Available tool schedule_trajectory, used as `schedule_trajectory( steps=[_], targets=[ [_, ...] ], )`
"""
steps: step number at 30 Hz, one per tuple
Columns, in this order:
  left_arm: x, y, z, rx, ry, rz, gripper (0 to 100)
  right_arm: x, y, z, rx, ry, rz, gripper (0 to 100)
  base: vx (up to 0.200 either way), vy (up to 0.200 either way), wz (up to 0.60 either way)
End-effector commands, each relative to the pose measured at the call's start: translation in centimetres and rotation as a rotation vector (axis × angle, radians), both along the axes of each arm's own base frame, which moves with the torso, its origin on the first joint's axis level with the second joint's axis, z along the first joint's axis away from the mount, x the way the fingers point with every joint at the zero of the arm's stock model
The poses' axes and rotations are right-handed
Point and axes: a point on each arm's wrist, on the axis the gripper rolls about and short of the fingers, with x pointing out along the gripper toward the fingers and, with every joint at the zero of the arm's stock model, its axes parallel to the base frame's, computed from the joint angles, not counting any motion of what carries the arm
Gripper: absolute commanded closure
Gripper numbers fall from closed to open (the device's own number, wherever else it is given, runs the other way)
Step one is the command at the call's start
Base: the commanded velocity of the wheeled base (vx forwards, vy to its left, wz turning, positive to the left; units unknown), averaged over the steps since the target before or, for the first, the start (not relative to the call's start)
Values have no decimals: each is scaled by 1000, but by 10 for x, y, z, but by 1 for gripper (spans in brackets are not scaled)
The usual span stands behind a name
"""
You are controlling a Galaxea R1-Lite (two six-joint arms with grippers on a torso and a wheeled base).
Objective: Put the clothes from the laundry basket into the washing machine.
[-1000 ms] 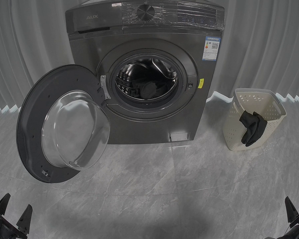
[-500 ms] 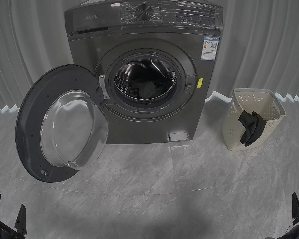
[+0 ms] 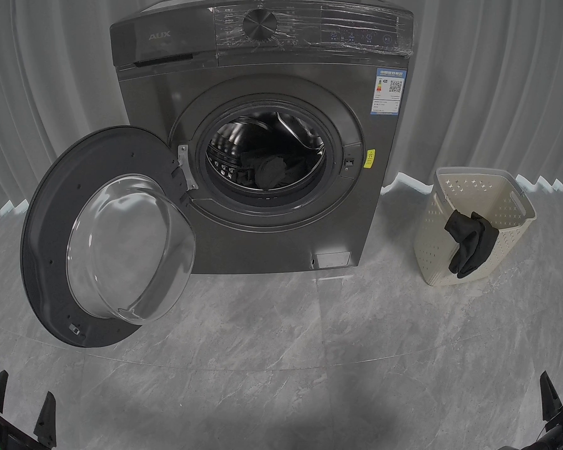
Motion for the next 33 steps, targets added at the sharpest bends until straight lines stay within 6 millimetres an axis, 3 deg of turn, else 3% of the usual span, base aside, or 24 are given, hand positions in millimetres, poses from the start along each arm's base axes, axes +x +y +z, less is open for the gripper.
schedule_trajectory(
  steps=[1,33],
  targets=[
    [0,-1,-6,-7,18,-47,0,0,0,-5,-1,8,9,0,0,-200,0],
    [0,-1,-6,-13,18,-45,0,0,0,-5,-1,8,9,0,0,-200,0]
  ],
)
